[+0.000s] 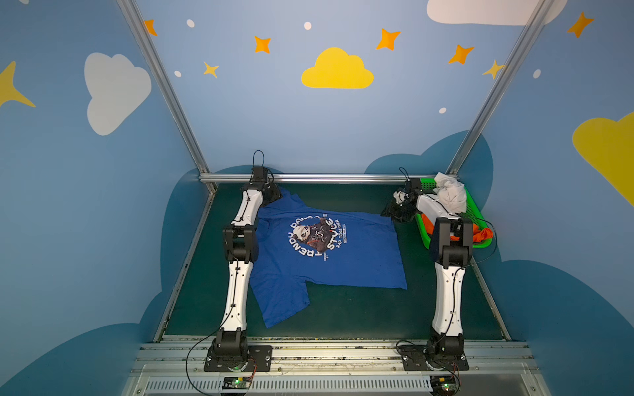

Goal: Fold and stack the t-shirts

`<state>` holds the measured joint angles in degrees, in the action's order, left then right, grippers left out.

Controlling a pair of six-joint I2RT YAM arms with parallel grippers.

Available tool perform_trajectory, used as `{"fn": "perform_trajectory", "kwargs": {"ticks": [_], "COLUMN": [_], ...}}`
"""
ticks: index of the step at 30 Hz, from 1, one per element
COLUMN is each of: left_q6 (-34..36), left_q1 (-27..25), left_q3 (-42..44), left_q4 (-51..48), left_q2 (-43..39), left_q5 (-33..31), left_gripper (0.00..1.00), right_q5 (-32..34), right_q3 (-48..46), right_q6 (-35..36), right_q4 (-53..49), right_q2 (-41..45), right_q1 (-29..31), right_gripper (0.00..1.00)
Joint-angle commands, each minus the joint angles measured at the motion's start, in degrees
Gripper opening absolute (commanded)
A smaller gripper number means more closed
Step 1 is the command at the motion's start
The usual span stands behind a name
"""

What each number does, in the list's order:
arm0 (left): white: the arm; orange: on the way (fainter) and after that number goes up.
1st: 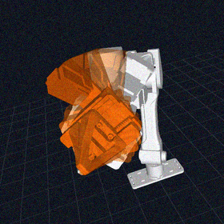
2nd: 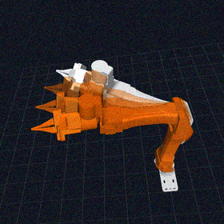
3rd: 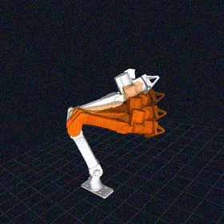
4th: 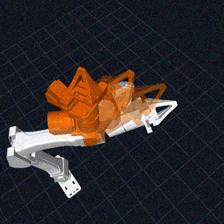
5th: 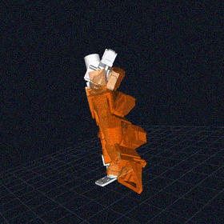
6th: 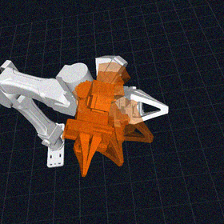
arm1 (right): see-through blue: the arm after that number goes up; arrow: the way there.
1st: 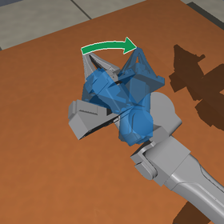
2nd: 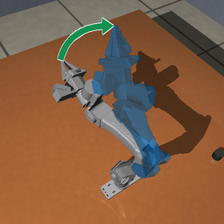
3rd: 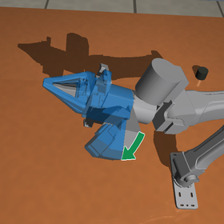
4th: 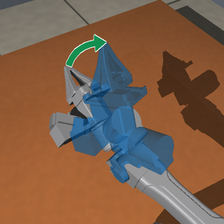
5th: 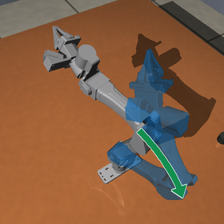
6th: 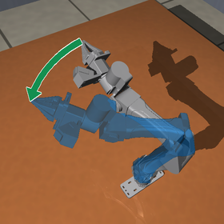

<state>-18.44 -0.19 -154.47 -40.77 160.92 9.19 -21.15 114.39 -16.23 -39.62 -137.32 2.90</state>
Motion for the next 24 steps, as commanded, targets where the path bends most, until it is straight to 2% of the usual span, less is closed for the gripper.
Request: {"fn": "perform_trajectory", "kwargs": {"ticks": [1, 3, 6, 8, 12, 15, 24], "left_q6": [3.06, 4.31, 6.4, 7.78, 10.45, 11.61, 12.54], "left_q1": [-0.82, -1.51, -2.6, -3.62, -5.06, -5.61, -5.72], "left_q3": [1.73, 2.66, 2.06, 0.55, 0.32, -0.65, -3.11], "left_q4": [-4.28, -3.01, -3.28, -4.29, -3.96, -4.2, -5.42], "left_q2": [-2.14, -2.5, -1.75, -1.14, -1.17, -0.64, 0.88], "left_q5": [-9.67, -11.67, -12.93, -15.23, -15.65, -14.71, -13.32], "left_gripper": [0.63, 0.66, 0.78, 0.8, 0.81, 0.71, 0.23], "right_q5": [-0.91, -1.08, -1.09, -1.0, -1.05, -1.39, -1.09], "right_q3": [-0.57, -0.66, -0.74, -0.92, -0.92, -0.92, -1.53], "right_q6": [0.1, 0.12, 0.28, 0.49, 0.63, 0.64, 0.92], "right_q4": [-0.81, -0.81, -0.92, -1.07, -1.32, -1.36, -2.01], "right_q2": [2.49, 2.58, 2.75, 2.95, 3.02, 3.03, 3.72], "right_q1": [0.36, 0.36, 0.37, 0.36, 0.36, 0.36, 0.25], "right_gripper": [0.52, 0.52, 0.52, 0.52, 0.52, 0.52, 0.52]}}
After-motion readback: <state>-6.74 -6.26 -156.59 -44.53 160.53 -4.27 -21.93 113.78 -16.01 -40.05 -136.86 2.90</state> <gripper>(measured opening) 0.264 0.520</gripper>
